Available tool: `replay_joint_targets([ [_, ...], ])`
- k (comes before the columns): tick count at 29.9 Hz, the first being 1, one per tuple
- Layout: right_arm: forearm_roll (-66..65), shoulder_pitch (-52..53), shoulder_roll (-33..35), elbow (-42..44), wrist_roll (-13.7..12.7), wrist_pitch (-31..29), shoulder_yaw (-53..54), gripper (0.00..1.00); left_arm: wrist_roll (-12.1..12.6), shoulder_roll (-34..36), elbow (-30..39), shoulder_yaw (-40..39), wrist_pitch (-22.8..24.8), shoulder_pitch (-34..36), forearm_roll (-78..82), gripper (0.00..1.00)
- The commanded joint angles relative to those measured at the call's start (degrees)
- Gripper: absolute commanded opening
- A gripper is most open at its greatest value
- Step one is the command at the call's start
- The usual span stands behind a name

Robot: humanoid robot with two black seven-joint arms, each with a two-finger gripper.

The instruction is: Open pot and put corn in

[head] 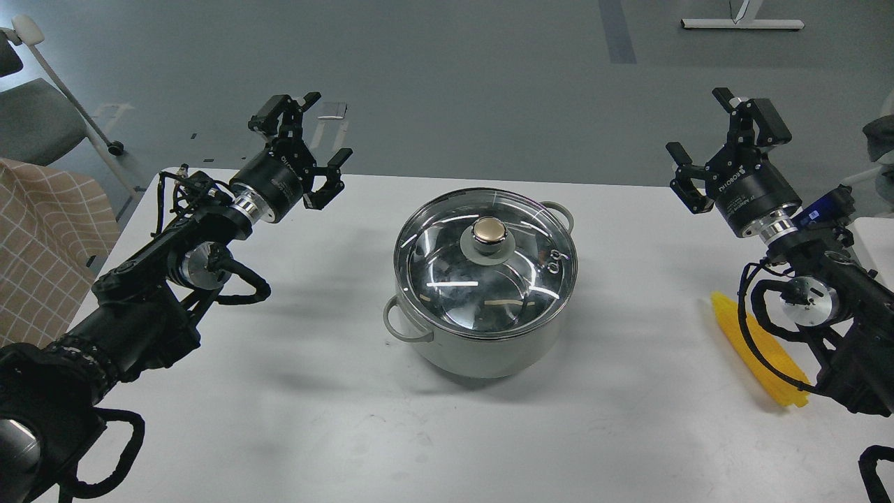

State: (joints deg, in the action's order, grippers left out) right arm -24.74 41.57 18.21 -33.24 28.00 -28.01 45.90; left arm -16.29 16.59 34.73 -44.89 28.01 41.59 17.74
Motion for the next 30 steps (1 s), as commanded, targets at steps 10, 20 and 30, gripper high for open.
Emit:
replay_joint_targets([
  [10, 0.05, 2.54, 0.25, 2.56, 0.00, 0.01, 0.07, 1.00, -0.14, 0.20, -1.41, -1.07, -0.01, 0.78, -1.04, 0.98],
  [20, 0.05, 4.31, 0.69, 5.20, 0.00, 0.01, 0.07, 1.00, -3.56, -0.06, -1.50, -5.29, -0.01, 0.25, -1.65, 0.98],
  [30, 0.13, 3.78, -0.63, 5.11, 0.00, 0.01, -0.02, 1.00, -11.71, -0.68, 0.17, -4.59, -0.01, -1.16, -1.74, 0.98],
])
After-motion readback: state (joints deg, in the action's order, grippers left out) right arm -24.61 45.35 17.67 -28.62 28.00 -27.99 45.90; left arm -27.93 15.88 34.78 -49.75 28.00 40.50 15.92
